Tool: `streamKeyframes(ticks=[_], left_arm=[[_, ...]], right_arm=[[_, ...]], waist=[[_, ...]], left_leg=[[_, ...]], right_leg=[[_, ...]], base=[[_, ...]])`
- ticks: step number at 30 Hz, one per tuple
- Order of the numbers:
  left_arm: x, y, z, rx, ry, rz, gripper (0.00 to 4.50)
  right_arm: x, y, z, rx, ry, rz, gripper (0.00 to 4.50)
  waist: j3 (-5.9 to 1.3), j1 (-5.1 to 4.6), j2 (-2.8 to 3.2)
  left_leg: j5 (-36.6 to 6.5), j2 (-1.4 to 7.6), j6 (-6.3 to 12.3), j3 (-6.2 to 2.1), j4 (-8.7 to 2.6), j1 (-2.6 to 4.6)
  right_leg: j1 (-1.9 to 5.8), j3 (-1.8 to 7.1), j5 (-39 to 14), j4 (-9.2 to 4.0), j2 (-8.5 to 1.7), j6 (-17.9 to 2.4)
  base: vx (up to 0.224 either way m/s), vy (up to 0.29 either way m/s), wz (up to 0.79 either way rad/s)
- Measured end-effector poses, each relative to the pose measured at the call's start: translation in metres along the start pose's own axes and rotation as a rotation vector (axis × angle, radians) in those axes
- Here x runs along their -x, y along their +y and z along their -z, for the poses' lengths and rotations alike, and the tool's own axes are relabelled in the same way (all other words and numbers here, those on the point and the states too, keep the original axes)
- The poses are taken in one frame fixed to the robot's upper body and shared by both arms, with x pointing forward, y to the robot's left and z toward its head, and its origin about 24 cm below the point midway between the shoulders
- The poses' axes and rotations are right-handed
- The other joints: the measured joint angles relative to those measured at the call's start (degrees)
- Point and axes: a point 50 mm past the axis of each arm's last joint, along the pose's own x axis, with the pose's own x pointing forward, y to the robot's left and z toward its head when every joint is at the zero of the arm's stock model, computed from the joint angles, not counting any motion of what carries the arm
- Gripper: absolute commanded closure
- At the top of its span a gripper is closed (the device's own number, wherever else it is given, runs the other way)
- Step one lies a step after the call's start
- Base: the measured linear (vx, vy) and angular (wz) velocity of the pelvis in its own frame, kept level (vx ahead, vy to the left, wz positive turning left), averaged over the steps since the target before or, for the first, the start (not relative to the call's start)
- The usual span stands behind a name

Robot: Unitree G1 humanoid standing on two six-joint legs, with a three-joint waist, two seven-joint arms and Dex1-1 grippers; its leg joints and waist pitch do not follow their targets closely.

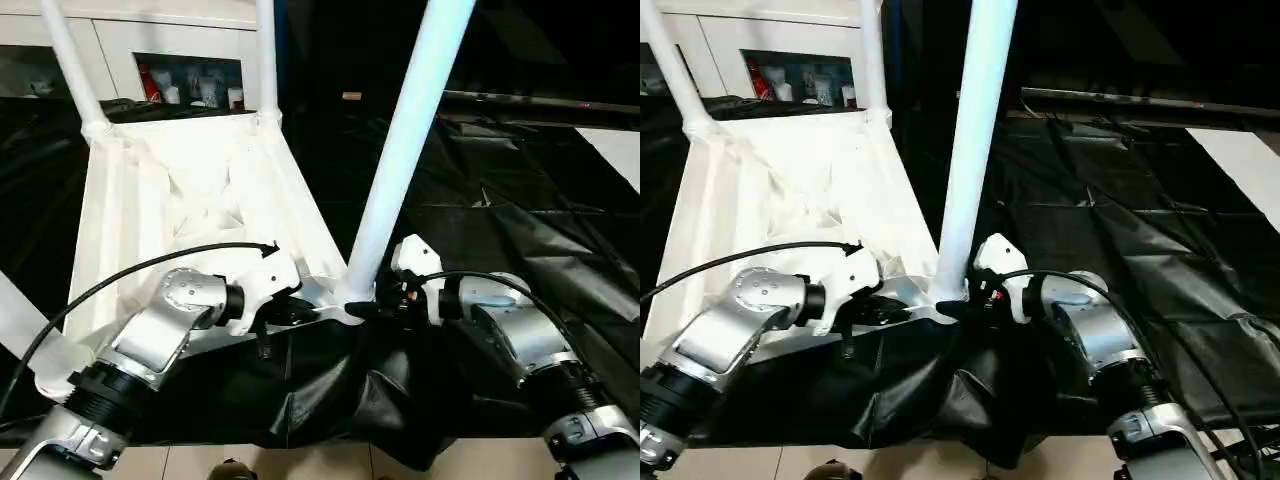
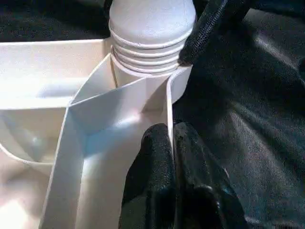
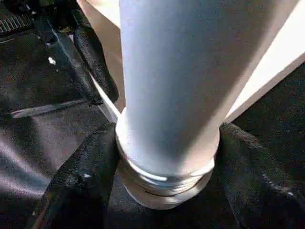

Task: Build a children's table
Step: Rotate leg to tighten

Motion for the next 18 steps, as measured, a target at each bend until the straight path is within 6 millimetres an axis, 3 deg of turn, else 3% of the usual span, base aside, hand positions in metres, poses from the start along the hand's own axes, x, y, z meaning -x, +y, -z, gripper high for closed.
streamKeyframes(ticks=[5,12,17,18], left_arm=[[0.0,0.006,0.0,0.025,-0.005,-0.054,4.5],[-0.029,0.024,-0.015,0.106,-0.009,-0.271,4.5],[-0.04,0.024,-0.021,0.108,-0.011,-0.31,4.5],[-0.041,0.023,-0.022,0.107,-0.011,-0.311,4.5]], right_arm=[[-0.01,-0.002,0.002,-0.041,-0.041,0.083,1.74],[-0.051,-0.007,-0.001,-0.244,-0.136,0.561,1.75],[-0.062,-0.004,-0.006,-0.26,-0.151,0.635,1.75],[-0.062,-0.004,-0.006,-0.253,-0.149,0.636,1.19]], waist=[[0.0,-0.29,0.01],[0.05,-1.6,0.07],[-0.05,-1.48,0.21],[-0.09,-1.47,0.25]], left_leg=[[0.0,-0.01,0.0,0.0,-0.01,0.05],[0.0,-0.1,-0.02,0.0,-0.56,0.25],[0.0,-0.23,-0.02,0.03,-0.93,0.27],[0.0,-0.24,-0.02,0.04,-0.93,0.29]], right_leg=[[0.0,0.01,0.0,0.0,0.0,0.0],[-0.03,-0.01,0.0,-0.39,0.0,0.0],[0.11,0.05,0.0,-0.92,0.01,0.0],[0.18,0.09,0.0,-0.92,0.01,0.0]], base=[[0.0,0.0,0.0],[0.0,0.0,0.0],[0.0,0.0,0.0],[0.0,0.0,0.0]])
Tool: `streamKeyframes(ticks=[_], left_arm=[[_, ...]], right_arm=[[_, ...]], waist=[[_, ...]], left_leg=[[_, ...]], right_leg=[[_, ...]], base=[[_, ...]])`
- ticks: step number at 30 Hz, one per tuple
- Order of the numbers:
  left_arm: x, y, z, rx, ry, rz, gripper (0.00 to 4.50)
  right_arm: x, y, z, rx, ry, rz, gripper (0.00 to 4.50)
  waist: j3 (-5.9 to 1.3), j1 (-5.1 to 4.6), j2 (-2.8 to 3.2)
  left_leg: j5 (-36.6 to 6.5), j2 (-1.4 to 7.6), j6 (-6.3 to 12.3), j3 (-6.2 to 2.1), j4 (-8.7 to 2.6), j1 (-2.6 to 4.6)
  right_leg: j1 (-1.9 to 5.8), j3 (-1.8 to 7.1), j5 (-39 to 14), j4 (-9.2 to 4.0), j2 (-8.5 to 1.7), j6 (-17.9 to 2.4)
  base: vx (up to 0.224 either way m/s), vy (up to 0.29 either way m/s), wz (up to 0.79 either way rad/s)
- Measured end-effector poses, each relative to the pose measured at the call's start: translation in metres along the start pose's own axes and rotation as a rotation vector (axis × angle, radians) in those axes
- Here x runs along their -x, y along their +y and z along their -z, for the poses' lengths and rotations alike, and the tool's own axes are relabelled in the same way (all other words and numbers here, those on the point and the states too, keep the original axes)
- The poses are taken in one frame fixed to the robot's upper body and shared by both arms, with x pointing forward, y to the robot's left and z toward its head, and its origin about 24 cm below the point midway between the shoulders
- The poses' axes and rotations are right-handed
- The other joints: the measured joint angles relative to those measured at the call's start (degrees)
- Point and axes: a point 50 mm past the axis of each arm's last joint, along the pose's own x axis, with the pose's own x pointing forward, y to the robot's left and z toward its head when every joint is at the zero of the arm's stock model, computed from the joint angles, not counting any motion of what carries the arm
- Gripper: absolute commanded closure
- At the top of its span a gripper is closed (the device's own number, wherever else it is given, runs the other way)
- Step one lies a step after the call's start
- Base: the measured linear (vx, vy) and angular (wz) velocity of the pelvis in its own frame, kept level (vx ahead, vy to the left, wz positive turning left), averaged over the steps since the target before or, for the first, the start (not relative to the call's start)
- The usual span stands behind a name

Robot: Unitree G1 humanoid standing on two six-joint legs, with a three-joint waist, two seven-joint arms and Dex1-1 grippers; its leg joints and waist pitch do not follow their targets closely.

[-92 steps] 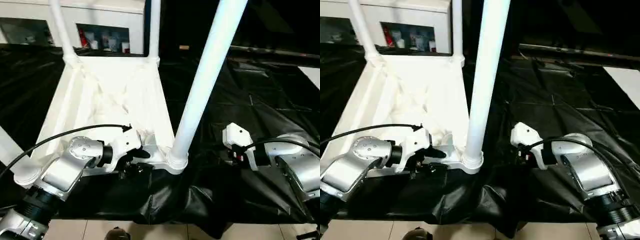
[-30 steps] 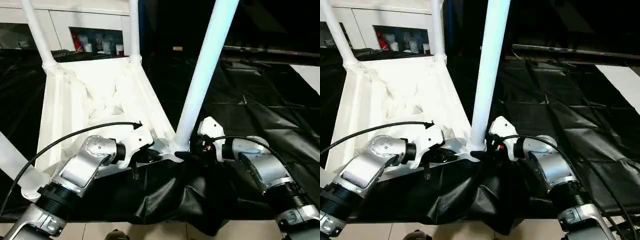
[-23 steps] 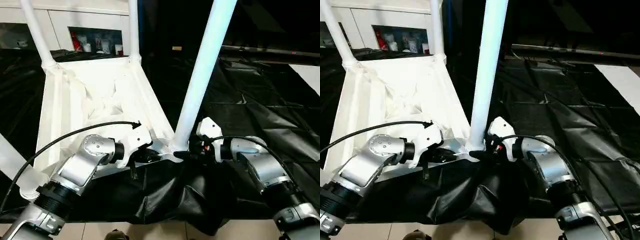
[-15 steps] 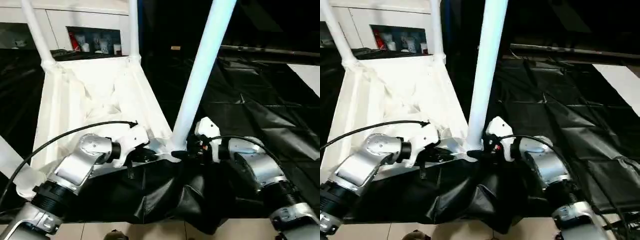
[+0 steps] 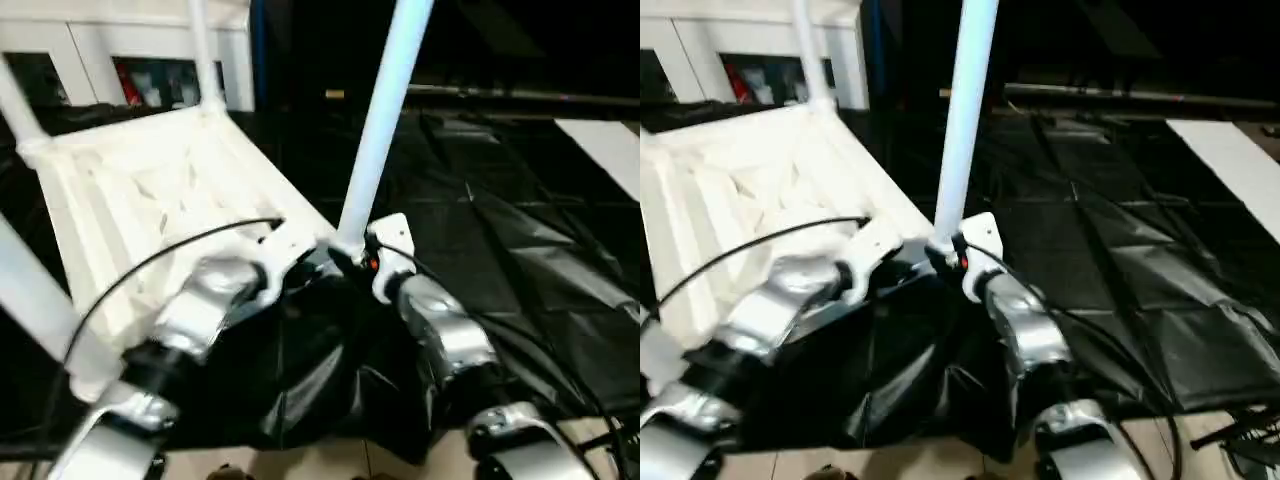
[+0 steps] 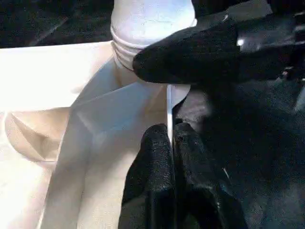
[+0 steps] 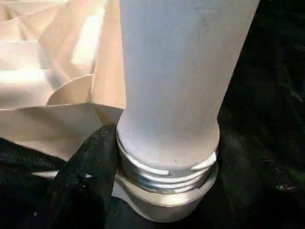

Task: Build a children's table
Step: Rotate leg to tighten

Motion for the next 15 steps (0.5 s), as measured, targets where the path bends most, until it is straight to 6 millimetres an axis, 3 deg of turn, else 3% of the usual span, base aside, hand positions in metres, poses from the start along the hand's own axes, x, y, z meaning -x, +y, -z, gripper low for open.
streamKeyframes(ticks=[5,9,15], left_arm=[[-0.002,-0.001,-0.001,-0.01,-0.005,-0.004,4.5],[0.002,0.001,0.0,-0.038,-0.012,0.015,4.5],[0.02,0.006,0.01,-0.083,-0.031,0.138,4.5]], right_arm=[[0.0,-0.001,-0.001,0.003,-0.009,-0.007,0.85],[0.006,-0.011,-0.003,0.048,0.0,-0.071,0.85],[0.027,-0.031,-0.014,0.209,0.043,-0.331,0.85]], waist=[[-0.09,0.07,-0.02],[-0.07,0.11,0.0],[-0.02,0.4,0.09]], left_leg=[[0.0,-0.01,0.0,0.07,-0.38,0.02],[0.0,-0.01,-0.01,0.09,-0.64,0.0],[0.0,0.02,0.0,0.12,-0.75,-0.18]], right_leg=[[0.07,-0.01,0.0,-0.09,0.0,0.0],[-0.07,-0.04,0.0,-0.12,0.0,0.0],[-0.19,-0.07,-0.1,-0.15,0.02,0.0]], base=[[0.0,0.0,0.0],[0.0,0.0,0.0],[0.0,0.0,0.0]])
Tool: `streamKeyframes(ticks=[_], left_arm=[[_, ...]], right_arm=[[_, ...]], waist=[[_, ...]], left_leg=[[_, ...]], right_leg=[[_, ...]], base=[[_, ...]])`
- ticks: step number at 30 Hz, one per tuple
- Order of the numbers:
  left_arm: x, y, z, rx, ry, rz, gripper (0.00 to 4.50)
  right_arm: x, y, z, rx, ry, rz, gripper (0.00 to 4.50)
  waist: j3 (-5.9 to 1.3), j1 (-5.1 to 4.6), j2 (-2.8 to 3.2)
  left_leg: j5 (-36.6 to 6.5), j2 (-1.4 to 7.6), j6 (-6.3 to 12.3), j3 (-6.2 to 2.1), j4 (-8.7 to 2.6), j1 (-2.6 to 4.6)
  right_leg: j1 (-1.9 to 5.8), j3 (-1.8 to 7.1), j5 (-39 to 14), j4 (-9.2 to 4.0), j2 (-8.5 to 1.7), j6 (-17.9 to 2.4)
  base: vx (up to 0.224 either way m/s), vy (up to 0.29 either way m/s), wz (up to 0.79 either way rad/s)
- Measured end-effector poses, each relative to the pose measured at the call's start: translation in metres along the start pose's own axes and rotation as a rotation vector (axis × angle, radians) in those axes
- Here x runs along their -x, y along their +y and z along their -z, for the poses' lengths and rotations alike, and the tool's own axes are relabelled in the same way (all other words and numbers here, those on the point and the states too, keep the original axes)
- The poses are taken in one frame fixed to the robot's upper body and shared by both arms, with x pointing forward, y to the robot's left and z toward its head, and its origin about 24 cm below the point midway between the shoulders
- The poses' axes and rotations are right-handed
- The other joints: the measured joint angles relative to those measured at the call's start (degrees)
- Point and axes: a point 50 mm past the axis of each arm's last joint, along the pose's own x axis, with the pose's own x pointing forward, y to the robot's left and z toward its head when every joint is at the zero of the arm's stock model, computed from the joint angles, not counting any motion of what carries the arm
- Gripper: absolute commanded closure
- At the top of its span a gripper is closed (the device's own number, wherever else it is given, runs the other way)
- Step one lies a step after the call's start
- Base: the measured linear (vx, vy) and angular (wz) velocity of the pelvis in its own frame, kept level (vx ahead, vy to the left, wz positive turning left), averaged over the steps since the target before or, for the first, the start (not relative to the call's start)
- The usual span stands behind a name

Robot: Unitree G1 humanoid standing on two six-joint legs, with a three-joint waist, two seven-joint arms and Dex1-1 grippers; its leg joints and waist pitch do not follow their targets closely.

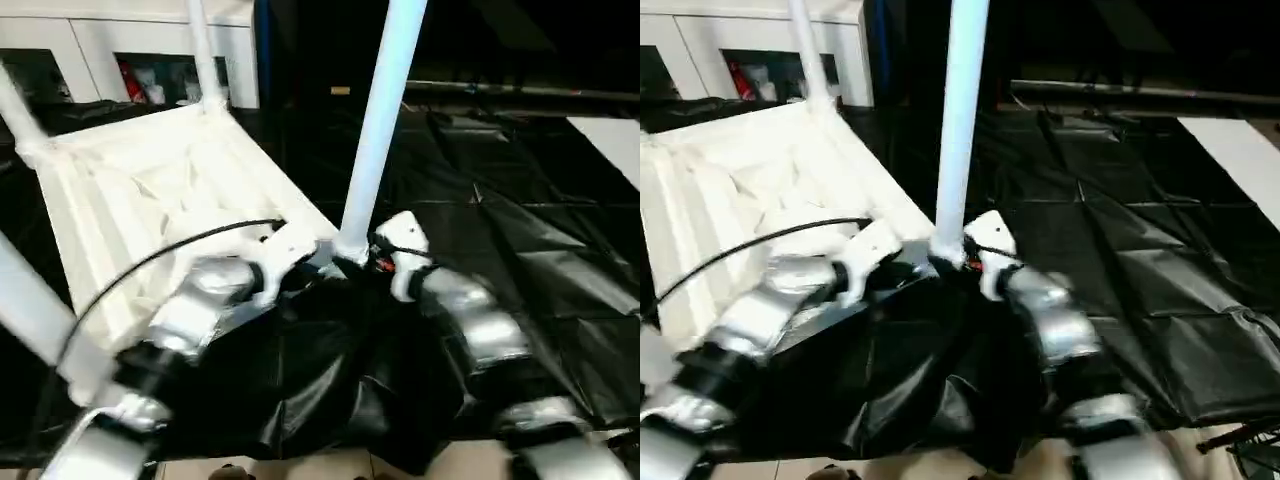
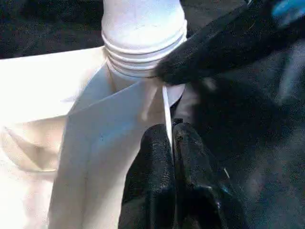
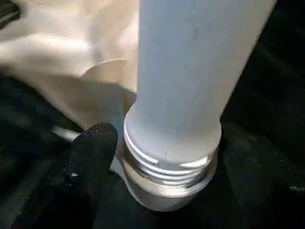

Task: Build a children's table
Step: Rotate leg to tighten

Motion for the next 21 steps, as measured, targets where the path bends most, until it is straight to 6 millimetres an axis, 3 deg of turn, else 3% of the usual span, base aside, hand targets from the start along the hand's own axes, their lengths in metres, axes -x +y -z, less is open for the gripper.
streamKeyframes(ticks=[6,11,15,21], left_arm=[[0.022,-0.004,0.009,-0.027,-0.006,0.163,4.5],[0.036,-0.005,0.017,-0.033,0.0,0.246,4.5],[0.043,-0.004,0.019,-0.027,0.003,0.286,4.5],[0.043,-0.005,0.019,-0.025,0.004,0.3,4.5]], right_arm=[[0.022,0.006,-0.004,0.065,0.018,-0.264,0.85],[0.034,0.011,-0.003,0.061,0.024,-0.378,0.85],[0.042,0.014,0.001,0.072,0.055,-0.438,0.85],[0.038,0.016,0.0,0.061,0.046,-0.44,0.85]], waist=[[0.04,1.2,0.02],[0.06,1.27,-0.04],[0.12,1.46,-0.17],[0.13,1.48,-0.23]], left_leg=[[0.0,0.02,0.0,0.06,0.17,0.03],[0.0,0.05,0.01,0.08,0.32,-0.03],[0.0,0.08,0.01,0.12,0.38,-0.05],[0.0,0.1,0.01,0.13,0.42,-0.05]], right_leg=[[0.0,0.01,-0.1,-0.06,-0.03,-0.1],[0.0,0.02,-0.1,-0.07,-0.03,-0.1],[0.0,0.01,-0.2,-0.06,-0.03,-0.1],[0.0,0.0,-0.2,-0.03,-0.03,-0.2]], base=[[0.0,0.0,0.0],[0.0,0.0,0.0],[0.0,0.0,0.0],[0.0,0.0,0.0]])
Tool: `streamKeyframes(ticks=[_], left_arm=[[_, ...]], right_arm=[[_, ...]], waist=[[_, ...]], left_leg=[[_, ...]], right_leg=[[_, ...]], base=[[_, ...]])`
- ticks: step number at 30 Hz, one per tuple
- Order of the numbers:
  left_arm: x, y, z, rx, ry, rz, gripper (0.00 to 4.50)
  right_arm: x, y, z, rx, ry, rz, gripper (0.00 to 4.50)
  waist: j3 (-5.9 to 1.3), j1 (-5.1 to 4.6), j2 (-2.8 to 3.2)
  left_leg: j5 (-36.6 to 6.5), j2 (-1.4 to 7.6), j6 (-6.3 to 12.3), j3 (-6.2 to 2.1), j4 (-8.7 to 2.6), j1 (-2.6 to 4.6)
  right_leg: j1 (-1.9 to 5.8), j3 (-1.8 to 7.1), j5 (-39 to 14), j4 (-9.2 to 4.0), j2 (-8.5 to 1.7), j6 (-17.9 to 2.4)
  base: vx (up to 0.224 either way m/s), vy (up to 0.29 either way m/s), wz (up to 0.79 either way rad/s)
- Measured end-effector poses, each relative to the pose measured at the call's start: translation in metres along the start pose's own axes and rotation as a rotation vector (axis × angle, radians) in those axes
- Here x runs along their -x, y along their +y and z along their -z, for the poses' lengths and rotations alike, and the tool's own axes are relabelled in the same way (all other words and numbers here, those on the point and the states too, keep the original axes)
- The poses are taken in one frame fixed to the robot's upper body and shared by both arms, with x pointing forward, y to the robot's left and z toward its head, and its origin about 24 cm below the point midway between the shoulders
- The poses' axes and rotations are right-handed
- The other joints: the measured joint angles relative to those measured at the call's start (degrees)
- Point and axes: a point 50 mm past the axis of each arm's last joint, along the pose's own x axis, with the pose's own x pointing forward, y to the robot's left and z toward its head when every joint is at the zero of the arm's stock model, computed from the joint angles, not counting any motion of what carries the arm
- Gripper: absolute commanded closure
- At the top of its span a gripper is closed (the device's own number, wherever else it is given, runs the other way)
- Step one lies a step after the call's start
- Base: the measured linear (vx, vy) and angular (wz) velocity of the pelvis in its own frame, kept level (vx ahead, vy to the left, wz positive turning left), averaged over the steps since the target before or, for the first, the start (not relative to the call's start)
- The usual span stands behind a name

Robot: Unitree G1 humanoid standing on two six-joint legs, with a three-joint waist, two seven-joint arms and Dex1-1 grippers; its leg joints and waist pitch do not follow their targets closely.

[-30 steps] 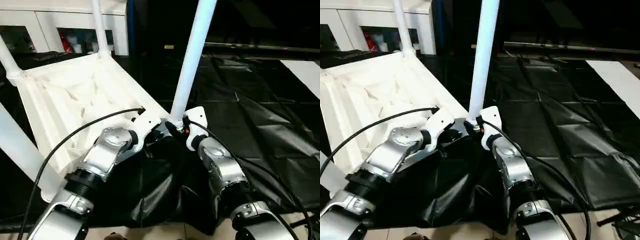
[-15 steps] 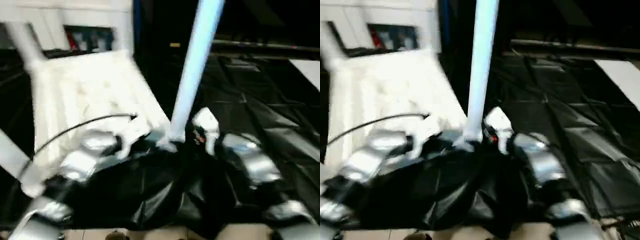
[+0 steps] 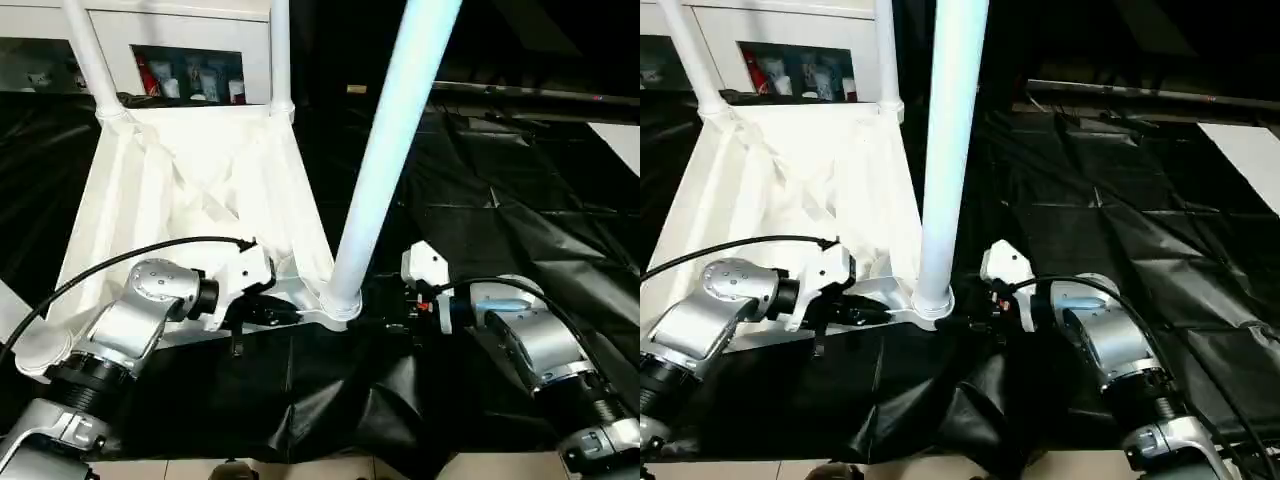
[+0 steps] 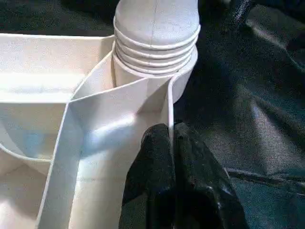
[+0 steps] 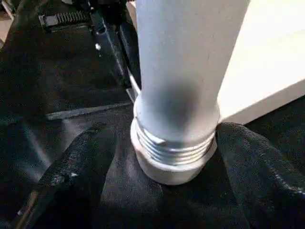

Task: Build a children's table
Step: Rotate leg to tighten

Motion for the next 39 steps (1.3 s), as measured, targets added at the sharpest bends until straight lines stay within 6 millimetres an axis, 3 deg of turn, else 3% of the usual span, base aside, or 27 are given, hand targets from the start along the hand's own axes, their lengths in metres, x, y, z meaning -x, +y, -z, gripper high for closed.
streamKeyframes(ticks=[6,15,26,29,34,39], left_arm=[[-0.001,-0.001,0.0,0.003,-0.004,0.019,4.5],[-0.002,-0.003,-0.002,-0.01,-0.003,0.033,4.5],[-0.005,-0.003,-0.001,-0.016,0.003,0.006,4.5],[-0.013,0.004,-0.003,-0.002,-0.002,-0.09,4.5],[-0.034,0.016,-0.011,0.071,-0.006,-0.277,4.5],[-0.058,0.024,-0.023,0.136,-0.01,-0.393,4.5]], right_arm=[[-0.005,0.001,-0.001,-0.002,-0.009,-0.009,0.85],[-0.013,0.0,-0.003,-0.002,-0.02,-0.023,1.55],[-0.016,0.001,-0.001,-0.012,-0.031,0.002,1.83],[-0.023,-0.004,0.005,-0.052,-0.05,0.157,1.83],[-0.05,-0.014,0.007,-0.226,-0.126,0.531,1.84],[-0.069,-0.024,0.0,-0.336,-0.139,0.769,1.84]], waist=[[-0.02,0.17,-0.03],[-0.03,1.13,-0.05],[-0.07,1.09,-0.1],[-0.14,0.82,-0.21],[-0.25,-1.14,-0.11],[-0.46,-1.68,0.28]], left_leg=[[0.0,0.0,0.01,0.01,0.09,-0.01],[0.0,0.03,0.01,0.02,0.15,0.0],[0.0,0.04,0.01,0.02,0.28,0.11],[0.0,0.03,-0.01,0.04,0.25,0.33],[0.1,0.0,-0.16,-0.08,0.13,0.42],[0.1,-0.04,-0.15,-0.12,0.08,0.37]], right_leg=[[0.0,0.01,0.0,0.03,0.0,0.0],[0.0,0.0,0.0,0.11,0.0,0.0],[0.07,0.03,0.0,0.27,0.0,0.0],[0.31,0.06,0.1,0.32,0.0,-0.2],[0.24,0.01,0.2,0.28,0.0,0.1],[0.23,0.01,0.2,0.11,0.0,0.1]], base=[[0.0,0.0,0.0],[0.0,0.0,0.0],[0.0,0.0,0.0],[0.0,0.0,0.0],[-0.034,-0.005,-0.04],[0.0,0.0,0.0]])
